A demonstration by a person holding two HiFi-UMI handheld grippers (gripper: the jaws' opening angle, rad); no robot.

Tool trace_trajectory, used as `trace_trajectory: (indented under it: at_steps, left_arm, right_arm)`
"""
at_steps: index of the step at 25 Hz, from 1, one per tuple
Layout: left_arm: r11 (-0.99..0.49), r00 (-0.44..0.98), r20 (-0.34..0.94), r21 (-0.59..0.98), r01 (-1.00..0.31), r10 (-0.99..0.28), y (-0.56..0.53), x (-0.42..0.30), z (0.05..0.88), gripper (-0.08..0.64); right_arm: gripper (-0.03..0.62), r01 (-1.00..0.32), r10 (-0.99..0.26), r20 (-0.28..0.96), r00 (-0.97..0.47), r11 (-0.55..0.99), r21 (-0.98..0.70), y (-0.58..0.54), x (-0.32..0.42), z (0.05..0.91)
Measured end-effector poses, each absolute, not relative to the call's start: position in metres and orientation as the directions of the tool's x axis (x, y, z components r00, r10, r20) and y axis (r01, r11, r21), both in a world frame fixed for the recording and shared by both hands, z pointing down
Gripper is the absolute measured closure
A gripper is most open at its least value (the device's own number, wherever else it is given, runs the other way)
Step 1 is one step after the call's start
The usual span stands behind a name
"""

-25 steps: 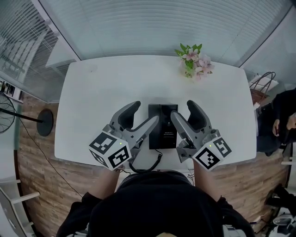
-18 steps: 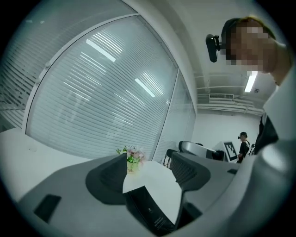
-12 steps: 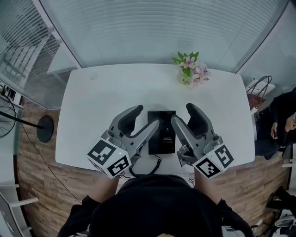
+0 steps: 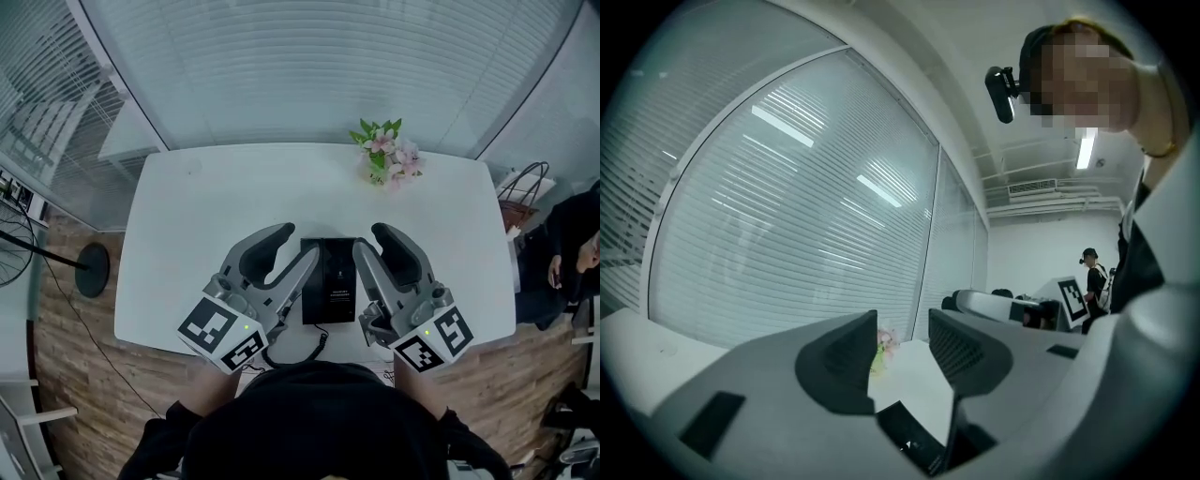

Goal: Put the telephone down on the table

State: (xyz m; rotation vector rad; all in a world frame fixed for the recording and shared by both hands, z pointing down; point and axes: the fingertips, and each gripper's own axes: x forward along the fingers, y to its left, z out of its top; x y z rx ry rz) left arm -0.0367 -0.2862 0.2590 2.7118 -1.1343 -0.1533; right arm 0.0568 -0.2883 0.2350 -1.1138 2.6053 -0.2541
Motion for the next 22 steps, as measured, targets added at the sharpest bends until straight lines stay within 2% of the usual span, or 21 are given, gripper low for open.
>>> trace_trajectory:
  at_steps: [2, 22]
  left_arm:
    - [-0.688, 0.702, -0.020, 0.217, -0.692, -0.712, -0.286, -0.037, 0.259, 0.391]
    - [-0.686, 0.697, -0.038, 0.227, -0.692, -0.716, -0.279, -0.036, 0.250, 0.537]
  right_arm:
    - [0.476, -0.671, -0.725, -0.203, -0.658, 0.687, -0.278, -0.288, 0.056, 0.234]
    - [0.586, -0.665, -0.706, -0.214, -0.675, 0.708, -0.239, -0.277, 0.049, 0.224]
